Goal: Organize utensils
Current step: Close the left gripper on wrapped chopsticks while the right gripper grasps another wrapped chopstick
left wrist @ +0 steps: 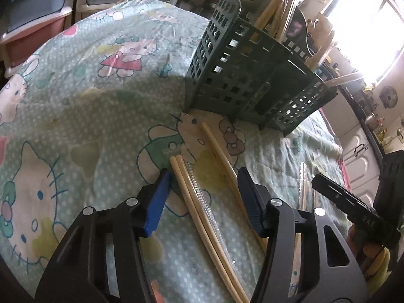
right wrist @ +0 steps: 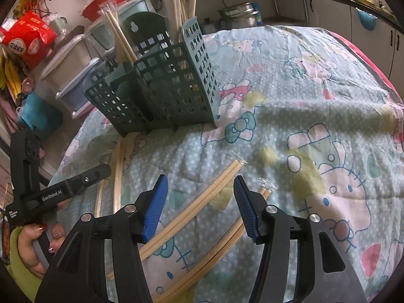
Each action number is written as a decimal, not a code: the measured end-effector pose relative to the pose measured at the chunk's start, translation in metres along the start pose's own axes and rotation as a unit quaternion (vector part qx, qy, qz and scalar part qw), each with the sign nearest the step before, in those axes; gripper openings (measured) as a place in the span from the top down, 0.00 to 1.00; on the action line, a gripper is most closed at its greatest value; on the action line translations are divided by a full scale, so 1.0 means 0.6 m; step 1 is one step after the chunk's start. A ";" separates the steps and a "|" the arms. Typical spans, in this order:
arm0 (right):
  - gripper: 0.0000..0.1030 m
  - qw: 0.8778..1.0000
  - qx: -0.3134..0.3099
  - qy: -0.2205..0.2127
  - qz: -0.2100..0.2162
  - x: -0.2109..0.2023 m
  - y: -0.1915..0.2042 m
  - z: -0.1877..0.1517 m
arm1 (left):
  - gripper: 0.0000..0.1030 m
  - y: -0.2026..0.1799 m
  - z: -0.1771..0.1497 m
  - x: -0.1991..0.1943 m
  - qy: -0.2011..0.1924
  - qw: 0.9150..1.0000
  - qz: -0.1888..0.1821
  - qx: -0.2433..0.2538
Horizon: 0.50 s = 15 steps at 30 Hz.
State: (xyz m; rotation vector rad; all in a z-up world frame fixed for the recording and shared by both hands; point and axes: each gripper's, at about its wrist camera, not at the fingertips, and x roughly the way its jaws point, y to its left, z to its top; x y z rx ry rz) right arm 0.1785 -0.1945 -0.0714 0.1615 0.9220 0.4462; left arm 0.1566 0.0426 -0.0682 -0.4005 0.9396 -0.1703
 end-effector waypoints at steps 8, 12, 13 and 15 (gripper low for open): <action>0.53 0.999 0.017 0.035 -0.007 0.027 -0.008 0.011 | 0.77 0.006 0.018 0.016 -0.005 1.000 0.021 0.000; 0.53 0.998 0.030 0.048 -0.006 0.041 -0.013 0.022 | 0.85 0.011 0.026 0.021 -0.006 1.000 0.025 0.000; 0.53 0.998 0.031 0.048 -0.007 0.043 -0.014 0.023 | 0.86 0.012 0.028 0.022 -0.007 1.000 0.025 0.000; 0.53 0.998 0.033 0.049 -0.008 0.048 -0.016 0.027 | 0.86 0.013 0.030 0.023 -0.007 1.000 0.025 0.001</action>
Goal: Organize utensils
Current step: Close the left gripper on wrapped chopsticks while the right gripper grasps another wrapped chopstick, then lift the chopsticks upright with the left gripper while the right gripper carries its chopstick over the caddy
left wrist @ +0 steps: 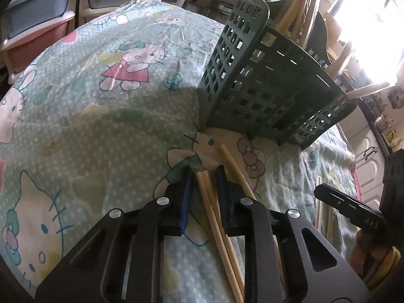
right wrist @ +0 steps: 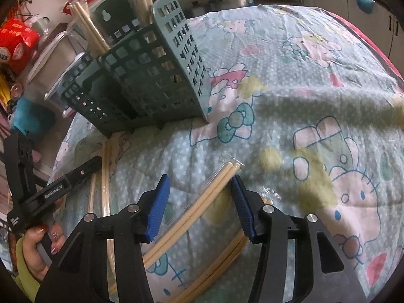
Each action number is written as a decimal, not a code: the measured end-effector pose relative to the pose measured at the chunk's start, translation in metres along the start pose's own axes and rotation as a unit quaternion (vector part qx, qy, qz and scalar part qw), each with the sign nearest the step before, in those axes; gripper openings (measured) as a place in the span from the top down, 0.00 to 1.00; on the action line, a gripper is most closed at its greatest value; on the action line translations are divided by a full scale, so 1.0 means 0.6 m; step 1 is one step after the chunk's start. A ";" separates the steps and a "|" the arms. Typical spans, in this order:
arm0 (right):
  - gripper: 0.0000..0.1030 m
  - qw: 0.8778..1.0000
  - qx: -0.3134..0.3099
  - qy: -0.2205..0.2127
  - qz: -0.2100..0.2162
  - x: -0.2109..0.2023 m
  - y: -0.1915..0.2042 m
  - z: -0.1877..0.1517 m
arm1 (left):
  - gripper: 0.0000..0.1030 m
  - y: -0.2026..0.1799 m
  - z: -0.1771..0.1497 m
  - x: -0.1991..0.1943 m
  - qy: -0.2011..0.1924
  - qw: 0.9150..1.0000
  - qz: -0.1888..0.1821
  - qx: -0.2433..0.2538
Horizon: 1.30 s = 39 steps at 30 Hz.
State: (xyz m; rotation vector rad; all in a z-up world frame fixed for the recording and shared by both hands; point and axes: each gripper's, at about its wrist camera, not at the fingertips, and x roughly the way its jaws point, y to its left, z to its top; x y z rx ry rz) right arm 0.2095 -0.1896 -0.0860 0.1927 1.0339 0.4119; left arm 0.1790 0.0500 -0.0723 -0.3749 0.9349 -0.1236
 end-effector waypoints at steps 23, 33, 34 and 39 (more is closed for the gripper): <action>0.94 0.998 -0.005 -0.043 0.039 -0.012 0.004 0.008 | 0.91 -0.021 0.011 -0.042 -0.027 0.997 -0.066 -0.004; 0.94 0.992 -0.039 -0.082 0.088 -0.087 0.054 0.023 | 0.92 -0.049 0.035 -0.095 -0.060 0.994 -0.087 0.013; 0.94 0.991 -0.045 -0.089 0.093 -0.099 0.059 0.025 | 0.92 -0.053 0.038 -0.102 -0.065 0.994 -0.090 0.016; 0.94 0.984 -0.069 -0.128 0.106 -0.148 0.080 0.036 | 0.93 -0.070 0.052 -0.122 -0.082 0.991 -0.101 0.026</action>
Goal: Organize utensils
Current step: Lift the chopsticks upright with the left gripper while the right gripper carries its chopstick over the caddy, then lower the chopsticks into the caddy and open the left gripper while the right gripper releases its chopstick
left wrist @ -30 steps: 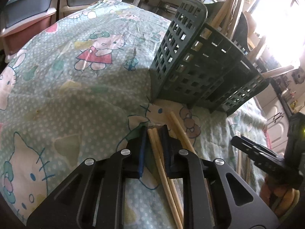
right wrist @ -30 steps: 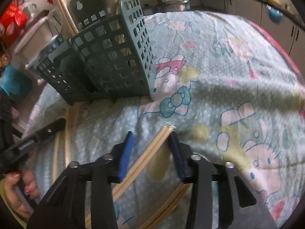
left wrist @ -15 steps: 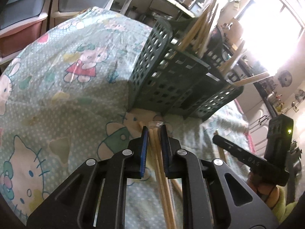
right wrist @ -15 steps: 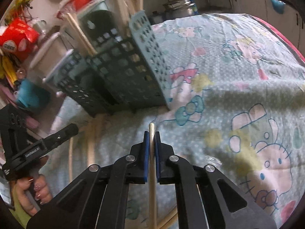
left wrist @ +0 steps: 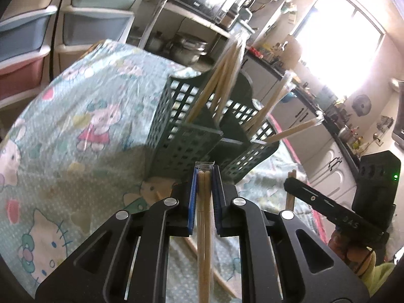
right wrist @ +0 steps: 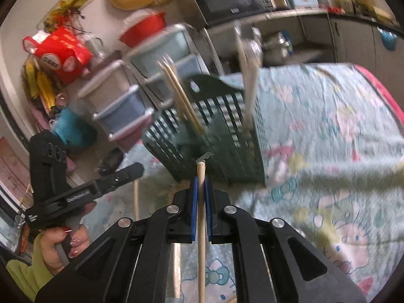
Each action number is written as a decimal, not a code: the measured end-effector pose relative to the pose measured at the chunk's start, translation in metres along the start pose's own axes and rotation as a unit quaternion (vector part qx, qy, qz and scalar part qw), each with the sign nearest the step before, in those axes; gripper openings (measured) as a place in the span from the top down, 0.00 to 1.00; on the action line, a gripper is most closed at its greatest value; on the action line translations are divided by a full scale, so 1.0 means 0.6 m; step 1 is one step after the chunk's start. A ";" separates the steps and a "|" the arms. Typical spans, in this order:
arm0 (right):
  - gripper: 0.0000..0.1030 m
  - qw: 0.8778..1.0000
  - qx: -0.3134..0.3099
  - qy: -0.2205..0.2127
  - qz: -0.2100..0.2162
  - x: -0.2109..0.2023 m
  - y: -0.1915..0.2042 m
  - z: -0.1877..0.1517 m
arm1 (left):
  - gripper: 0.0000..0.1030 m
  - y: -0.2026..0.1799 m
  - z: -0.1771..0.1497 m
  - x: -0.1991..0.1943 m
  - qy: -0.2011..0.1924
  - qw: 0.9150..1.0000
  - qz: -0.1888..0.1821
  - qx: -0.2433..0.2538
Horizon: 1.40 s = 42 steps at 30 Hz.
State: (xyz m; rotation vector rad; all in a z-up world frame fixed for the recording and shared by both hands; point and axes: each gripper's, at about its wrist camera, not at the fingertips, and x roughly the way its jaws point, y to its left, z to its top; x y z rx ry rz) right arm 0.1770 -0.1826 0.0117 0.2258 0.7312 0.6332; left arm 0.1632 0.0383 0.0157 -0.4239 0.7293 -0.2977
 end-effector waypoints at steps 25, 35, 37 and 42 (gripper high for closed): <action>0.95 0.994 -0.040 -0.104 -0.010 -0.082 0.032 0.055 | 0.97 -0.077 0.089 -0.057 -0.079 0.995 -0.037 0.051; 0.95 0.990 -0.044 -0.132 -0.009 -0.101 0.038 0.075 | 0.97 -0.105 0.113 -0.072 -0.097 0.992 -0.049 0.070; 0.95 0.989 -0.046 -0.140 -0.008 -0.107 0.041 0.081 | 0.97 -0.112 0.119 -0.078 -0.104 0.990 -0.051 0.075; 0.95 0.986 -0.052 -0.159 -0.006 -0.121 0.048 0.099 | 0.97 -0.127 0.136 -0.093 -0.119 0.988 -0.054 0.086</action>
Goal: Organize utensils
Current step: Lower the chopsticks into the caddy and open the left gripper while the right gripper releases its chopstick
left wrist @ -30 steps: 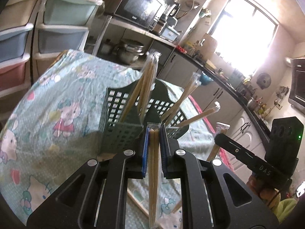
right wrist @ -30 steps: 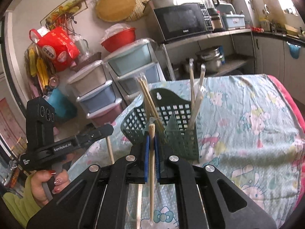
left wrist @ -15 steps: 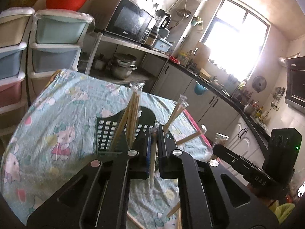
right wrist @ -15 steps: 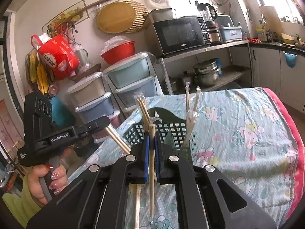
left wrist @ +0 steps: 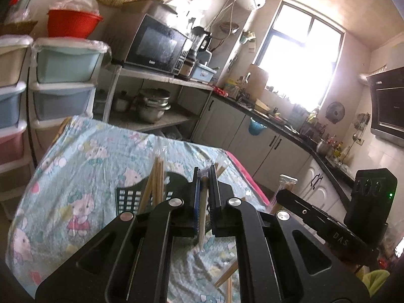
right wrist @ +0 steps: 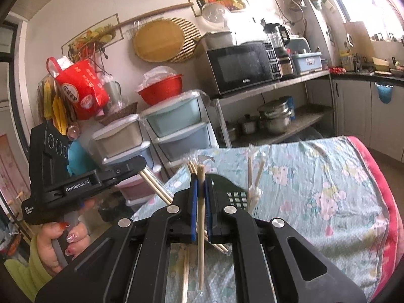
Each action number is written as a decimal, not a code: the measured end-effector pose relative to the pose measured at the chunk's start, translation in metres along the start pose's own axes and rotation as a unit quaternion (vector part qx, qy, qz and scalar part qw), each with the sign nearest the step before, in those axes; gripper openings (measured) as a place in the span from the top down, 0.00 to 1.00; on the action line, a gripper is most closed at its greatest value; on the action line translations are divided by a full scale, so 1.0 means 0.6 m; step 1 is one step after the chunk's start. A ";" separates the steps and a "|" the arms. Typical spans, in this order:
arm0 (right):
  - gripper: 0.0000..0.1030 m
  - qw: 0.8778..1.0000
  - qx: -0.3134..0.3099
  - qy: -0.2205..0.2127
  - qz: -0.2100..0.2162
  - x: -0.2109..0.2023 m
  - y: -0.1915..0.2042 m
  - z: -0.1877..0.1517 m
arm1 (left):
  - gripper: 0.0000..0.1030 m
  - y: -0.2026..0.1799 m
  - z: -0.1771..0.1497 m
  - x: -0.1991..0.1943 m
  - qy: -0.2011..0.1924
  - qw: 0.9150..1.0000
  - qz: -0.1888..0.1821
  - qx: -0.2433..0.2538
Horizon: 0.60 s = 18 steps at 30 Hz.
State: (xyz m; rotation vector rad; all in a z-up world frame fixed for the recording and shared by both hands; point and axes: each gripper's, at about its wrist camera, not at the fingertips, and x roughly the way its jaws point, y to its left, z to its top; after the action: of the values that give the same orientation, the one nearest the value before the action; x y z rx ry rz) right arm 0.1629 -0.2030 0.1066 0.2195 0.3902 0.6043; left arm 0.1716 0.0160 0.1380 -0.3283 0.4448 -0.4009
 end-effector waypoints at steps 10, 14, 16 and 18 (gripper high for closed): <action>0.94 0.999 -0.011 -0.044 -0.001 -0.016 0.007 0.047 | 0.97 -0.013 0.046 -0.021 -0.037 0.999 0.001 0.016; 0.95 0.998 -0.015 -0.057 -0.002 -0.016 0.008 0.066 | 0.97 -0.014 0.058 -0.025 -0.048 0.999 0.006 0.020; 0.95 0.998 -0.015 -0.065 -0.004 -0.015 0.007 0.075 | 0.97 -0.014 0.063 -0.027 -0.051 0.998 0.008 0.019; 0.95 0.997 -0.018 -0.073 -0.007 -0.014 0.007 0.083 | 0.97 -0.015 0.066 -0.029 -0.054 0.998 0.009 0.020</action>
State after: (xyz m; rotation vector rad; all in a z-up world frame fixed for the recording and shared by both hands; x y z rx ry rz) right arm 0.1752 -0.2090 0.1551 0.2254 0.2395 0.5763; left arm 0.1733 0.0245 0.1817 -0.3056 0.3327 -0.3719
